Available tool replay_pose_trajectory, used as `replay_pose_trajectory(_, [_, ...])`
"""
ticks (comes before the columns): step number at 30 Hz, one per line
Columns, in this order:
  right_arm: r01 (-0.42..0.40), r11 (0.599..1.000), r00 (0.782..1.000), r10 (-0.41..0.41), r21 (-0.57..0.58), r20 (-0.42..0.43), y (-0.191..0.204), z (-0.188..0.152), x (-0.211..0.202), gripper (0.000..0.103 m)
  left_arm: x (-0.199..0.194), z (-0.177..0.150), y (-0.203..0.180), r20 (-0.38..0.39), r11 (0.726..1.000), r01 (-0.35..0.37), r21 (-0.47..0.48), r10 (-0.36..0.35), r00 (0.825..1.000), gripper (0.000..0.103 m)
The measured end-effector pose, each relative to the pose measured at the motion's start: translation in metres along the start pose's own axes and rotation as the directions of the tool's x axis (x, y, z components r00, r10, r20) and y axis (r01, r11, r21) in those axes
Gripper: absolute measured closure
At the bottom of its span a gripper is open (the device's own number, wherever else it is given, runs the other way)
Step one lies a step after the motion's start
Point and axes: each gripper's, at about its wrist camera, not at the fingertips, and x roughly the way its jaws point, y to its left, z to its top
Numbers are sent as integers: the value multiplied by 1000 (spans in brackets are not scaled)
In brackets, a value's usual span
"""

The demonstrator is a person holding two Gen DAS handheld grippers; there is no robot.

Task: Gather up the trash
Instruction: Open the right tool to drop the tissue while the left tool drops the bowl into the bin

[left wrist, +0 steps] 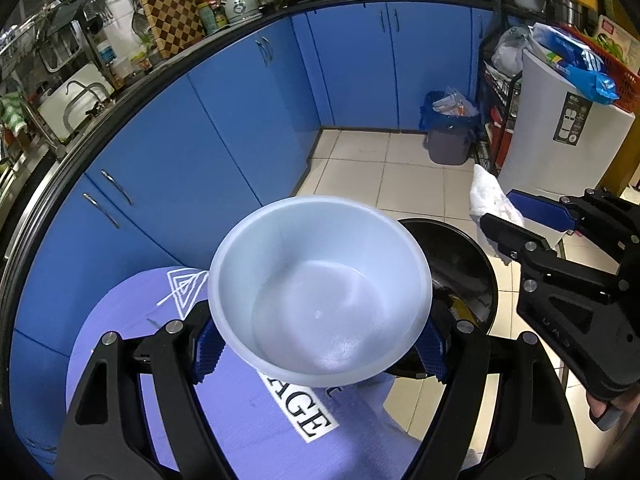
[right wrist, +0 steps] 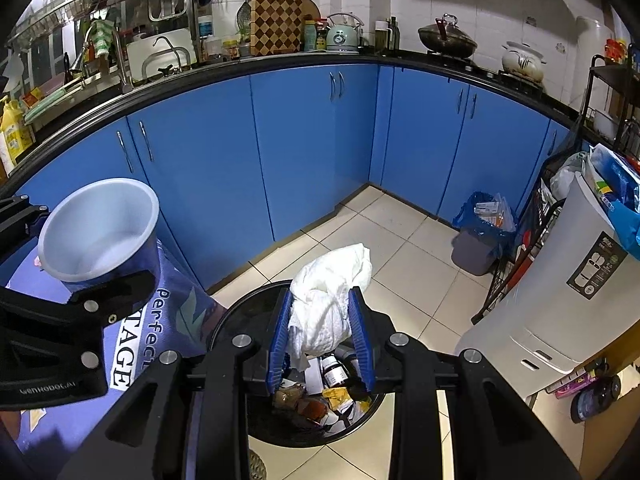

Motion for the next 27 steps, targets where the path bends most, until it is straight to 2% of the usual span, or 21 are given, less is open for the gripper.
replay_pose_trajectory(15, [-47,999,998,48,26,-40,-6,2,25,72,18,13,-6,-18,1000,-6,-4,6,1000,26])
replay_pose_trajectory(16, [-47,998,998,48,29,-40,-8,3,25,65,18,13,-6,-18,1000,-7,-5,7,1000,26])
replay_pose_trajectory(17, [-45,998,998,46,36,-40,-9,3,25,46,19,13,-6,-19,1000,-8,-5,8,1000,26])
replay_pose_trajectory(19, [-2,999,1000,3,48,-30,-12,3,24,28,19,14,-7,-19,1000,-11,-10,11,1000,25])
replay_pose_trajectory(22, [1,997,1000,-1,77,1,-22,1,19,27,21,16,-6,-22,1000,-9,-11,9,1000,25])
replay_pose_trajectory(27, [83,987,996,-87,138,26,-44,-2,9,27,24,21,-12,-25,1000,4,-1,-4,1000,25])
